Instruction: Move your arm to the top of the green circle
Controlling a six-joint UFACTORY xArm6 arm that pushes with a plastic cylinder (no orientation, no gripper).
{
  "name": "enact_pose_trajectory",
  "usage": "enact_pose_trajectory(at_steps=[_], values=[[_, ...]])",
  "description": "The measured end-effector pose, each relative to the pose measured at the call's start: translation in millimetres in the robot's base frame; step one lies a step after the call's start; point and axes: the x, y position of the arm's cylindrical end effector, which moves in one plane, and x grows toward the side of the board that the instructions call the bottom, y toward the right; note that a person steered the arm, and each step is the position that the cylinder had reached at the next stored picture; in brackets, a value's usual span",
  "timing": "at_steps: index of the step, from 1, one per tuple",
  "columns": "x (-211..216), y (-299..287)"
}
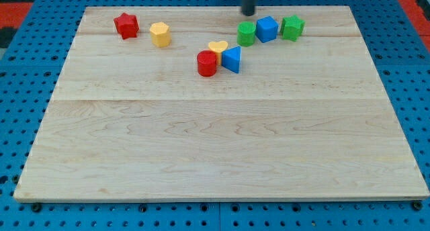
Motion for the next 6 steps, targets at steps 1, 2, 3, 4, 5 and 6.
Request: enact_pose_trajectory(at_steps=[1,2,3,4,5,6], values=[[18.2,35.3],[62.9,34.7],[51.2,19.5],[19.6,56.6],[48.1,57.6],[91.8,10.9]])
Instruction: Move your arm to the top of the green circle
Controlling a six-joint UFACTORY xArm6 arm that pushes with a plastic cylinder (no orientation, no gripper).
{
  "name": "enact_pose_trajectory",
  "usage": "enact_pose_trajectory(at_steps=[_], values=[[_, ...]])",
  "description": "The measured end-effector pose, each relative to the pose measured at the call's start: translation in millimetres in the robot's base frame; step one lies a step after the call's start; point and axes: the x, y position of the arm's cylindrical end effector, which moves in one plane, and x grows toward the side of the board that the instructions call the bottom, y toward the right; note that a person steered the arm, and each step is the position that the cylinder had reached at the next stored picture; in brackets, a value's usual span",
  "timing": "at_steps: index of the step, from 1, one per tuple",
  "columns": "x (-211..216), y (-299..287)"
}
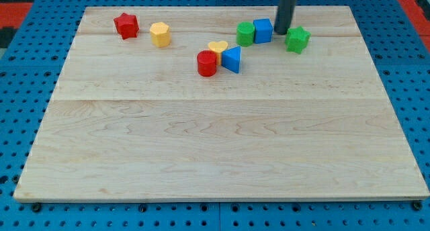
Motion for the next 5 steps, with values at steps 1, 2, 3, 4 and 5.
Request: enact_pose_trajectory(at_steps=[1,2,3,4,5], values=[[-22.9,0.0],[-73.2,12.6],[-56.1,-56.5],[-13.4,-67.8],[-9.8,-66.6]])
